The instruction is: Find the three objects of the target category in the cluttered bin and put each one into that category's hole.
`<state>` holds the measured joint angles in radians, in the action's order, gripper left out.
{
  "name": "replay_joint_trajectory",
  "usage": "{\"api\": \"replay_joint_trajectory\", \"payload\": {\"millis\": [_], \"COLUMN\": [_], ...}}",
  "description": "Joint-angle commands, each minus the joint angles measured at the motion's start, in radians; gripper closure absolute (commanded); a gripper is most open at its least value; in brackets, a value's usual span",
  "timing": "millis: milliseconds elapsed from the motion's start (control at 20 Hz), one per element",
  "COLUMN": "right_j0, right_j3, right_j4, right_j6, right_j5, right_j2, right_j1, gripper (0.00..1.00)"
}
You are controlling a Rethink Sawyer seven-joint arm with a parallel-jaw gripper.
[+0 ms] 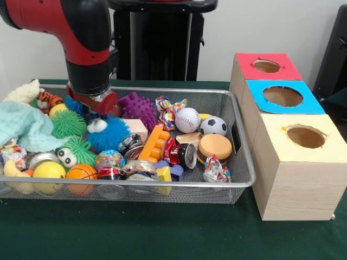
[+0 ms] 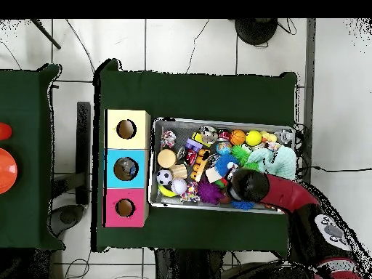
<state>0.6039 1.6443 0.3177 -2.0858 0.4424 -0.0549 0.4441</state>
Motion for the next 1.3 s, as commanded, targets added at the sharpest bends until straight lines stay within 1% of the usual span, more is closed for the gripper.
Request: {"api": "replay_joint_trajectory", "payload": {"millis": [50,250,450,650,900,1300], "right_j0": [-0.034,-0.066,-0.098,-0.103,-0.112,-0.139], "right_j3": [0.029,0.051,0.060,0.063,0.061,0.054], "right_j4": [0.089,0.055,0.021,0.003,-0.002,-0.026], "right_j6": [-0.064,-0.117,-0.138,-0.125,-0.117,-0.103], "right_j5": [-0.039,-0.073,-0.059,-0.054,-0.045,0.032], "right_j2": [0.082,0.103,0.123,0.123,0.126,0.151], "right_j1": [-0.130,-0.128,-0.118,-0.119,-0.118,-0.093], "gripper": [0.00,0.00,0.00,0.00,0.00,0.00]}}
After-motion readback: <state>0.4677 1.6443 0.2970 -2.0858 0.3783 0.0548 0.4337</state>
